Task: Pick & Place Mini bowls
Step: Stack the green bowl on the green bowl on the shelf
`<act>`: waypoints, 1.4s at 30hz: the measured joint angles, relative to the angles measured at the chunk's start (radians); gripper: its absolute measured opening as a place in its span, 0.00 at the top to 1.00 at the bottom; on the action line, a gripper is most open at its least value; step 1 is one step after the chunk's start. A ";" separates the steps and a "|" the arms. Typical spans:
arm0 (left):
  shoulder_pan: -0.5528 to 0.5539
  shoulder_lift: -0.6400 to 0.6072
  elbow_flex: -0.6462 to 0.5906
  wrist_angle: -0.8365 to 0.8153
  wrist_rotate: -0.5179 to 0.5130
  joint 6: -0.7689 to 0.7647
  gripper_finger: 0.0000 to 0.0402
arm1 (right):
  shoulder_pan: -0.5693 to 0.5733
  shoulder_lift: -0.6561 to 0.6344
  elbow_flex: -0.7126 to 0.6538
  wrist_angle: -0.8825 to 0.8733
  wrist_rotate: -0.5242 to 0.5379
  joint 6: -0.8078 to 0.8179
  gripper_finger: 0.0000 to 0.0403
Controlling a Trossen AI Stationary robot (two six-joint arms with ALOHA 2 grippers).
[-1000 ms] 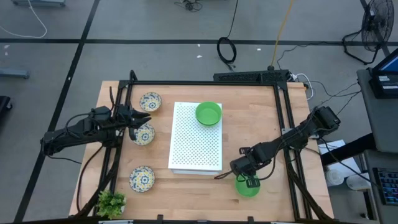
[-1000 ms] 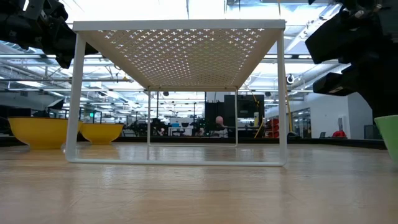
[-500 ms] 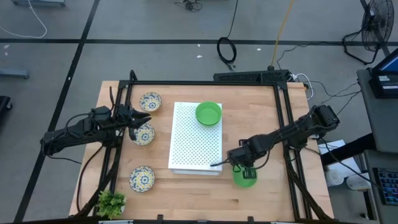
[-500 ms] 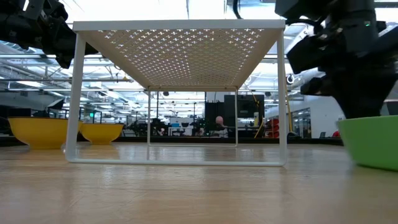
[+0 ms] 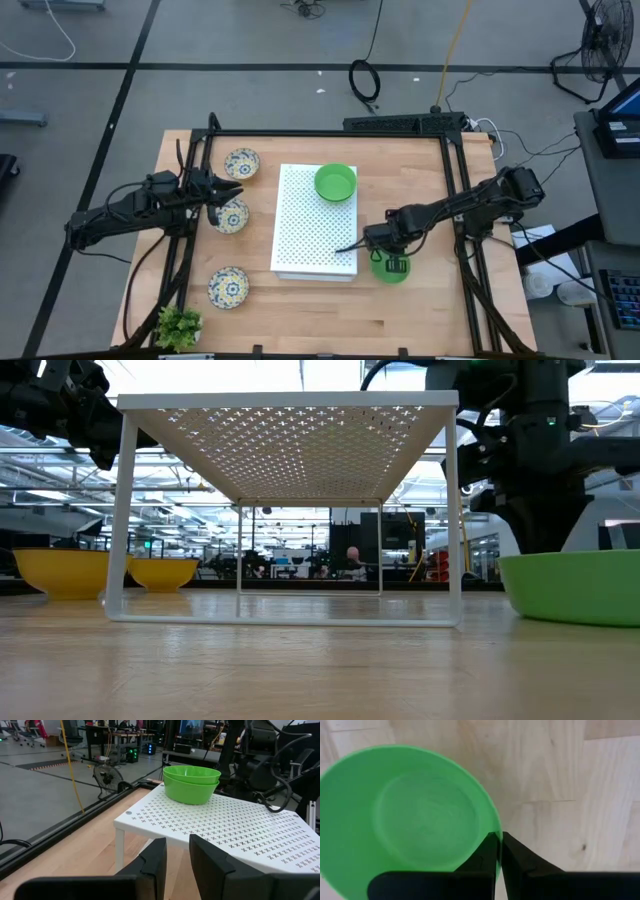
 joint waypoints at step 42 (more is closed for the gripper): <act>0.000 0.000 0.000 0.000 0.000 0.000 0.78 | -0.123 -0.627 -0.615 0.504 0.132 0.159 0.99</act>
